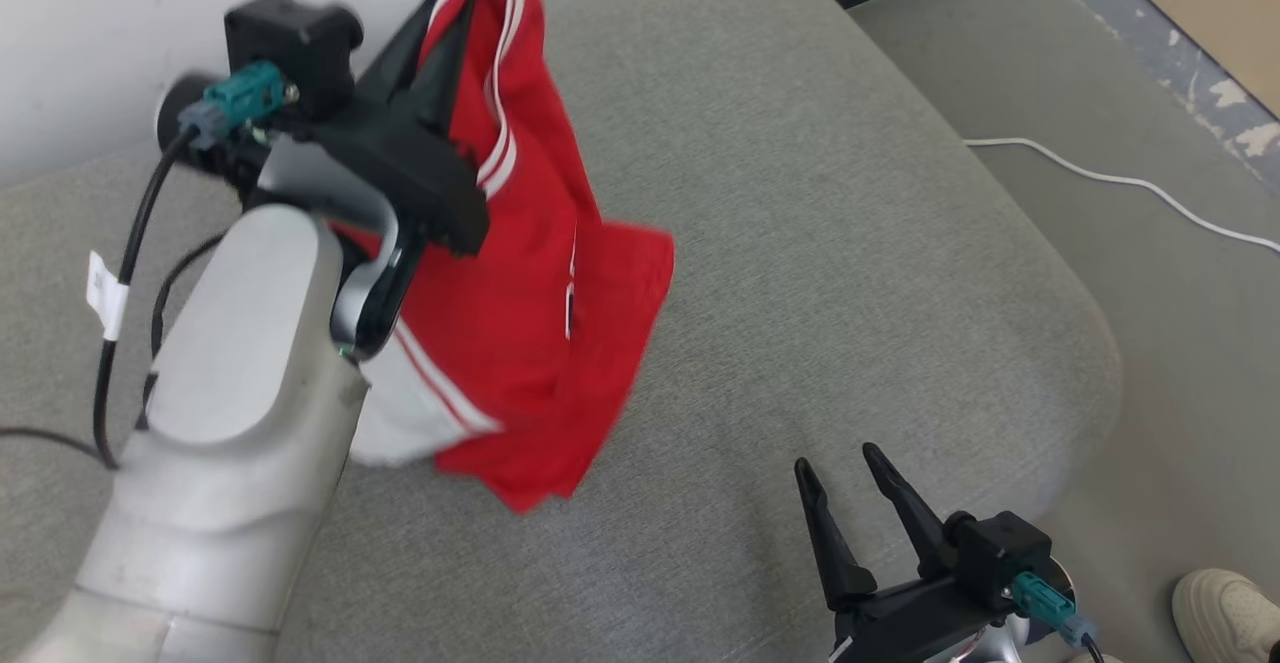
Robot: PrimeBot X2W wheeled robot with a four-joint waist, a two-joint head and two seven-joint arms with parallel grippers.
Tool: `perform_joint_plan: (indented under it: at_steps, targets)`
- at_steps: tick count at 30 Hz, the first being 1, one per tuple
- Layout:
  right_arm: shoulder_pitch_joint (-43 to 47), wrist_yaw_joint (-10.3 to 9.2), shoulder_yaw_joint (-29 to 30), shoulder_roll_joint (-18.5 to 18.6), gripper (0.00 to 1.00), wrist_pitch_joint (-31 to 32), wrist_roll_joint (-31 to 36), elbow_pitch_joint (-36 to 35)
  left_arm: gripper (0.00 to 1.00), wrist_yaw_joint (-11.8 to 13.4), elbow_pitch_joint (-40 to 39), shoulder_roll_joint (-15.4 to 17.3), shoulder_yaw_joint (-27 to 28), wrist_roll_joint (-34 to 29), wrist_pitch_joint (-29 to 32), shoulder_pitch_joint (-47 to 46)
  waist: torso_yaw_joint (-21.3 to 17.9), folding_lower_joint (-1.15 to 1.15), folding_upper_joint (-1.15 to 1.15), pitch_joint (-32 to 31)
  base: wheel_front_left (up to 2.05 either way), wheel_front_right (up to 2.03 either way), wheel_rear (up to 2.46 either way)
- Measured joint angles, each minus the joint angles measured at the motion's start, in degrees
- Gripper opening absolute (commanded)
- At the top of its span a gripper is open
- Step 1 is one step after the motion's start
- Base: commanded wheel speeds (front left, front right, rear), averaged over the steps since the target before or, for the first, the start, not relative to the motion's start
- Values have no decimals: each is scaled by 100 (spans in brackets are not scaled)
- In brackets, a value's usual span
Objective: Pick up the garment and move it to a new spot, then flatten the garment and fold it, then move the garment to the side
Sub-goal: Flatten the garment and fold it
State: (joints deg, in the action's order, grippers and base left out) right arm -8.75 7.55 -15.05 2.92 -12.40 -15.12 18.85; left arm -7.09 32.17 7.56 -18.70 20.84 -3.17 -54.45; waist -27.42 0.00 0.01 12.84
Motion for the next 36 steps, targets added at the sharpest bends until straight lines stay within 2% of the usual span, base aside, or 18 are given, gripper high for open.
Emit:
perform_joint_plan:
  at_steps: [4,10,15,19,21,25,31,36]
  targets:
    - [-27,1,-26,-1,100,8,-23,26,0,-32,-96,-56,-314,13,-523,-453,-110,0,0,-117,0,0,0]
    - [88,0,46,0,100,-22,-29,33,0,-44,-467,-76,-1303,286,-1081,-1104,-207,-1,-1,-199,0,0,0]
    - [94,1,62,-3,100,-16,-63,59,0,-46,-581,174,-1596,760,-1170,-762,-123,0,-1,-195,0,0,0]
    - [126,0,192,1,100,4,-9,47,0,-36,-516,266,-1291,998,-1180,-48,98,0,-1,-197,0,0,0]
    - [144,0,222,-1,100,36,38,22,0,66,-475,349,-1027,1027,-1189,310,266,0,-1,-196,0,0,0]
    - [161,0,222,-2,100,120,112,-56,0,416,-337,571,-369,1001,-1189,1044,630,0,0,-202,0,0,0]
    - [243,1,192,-4,100,261,159,-174,0,1014,-42,686,532,964,-1194,1972,1133,0,0,-284,0,0,0]
    - [305,0,186,-4,100,383,160,-250,0,1259,104,672,1083,962,-1194,2505,1357,0,-1,-454,0,0,0]
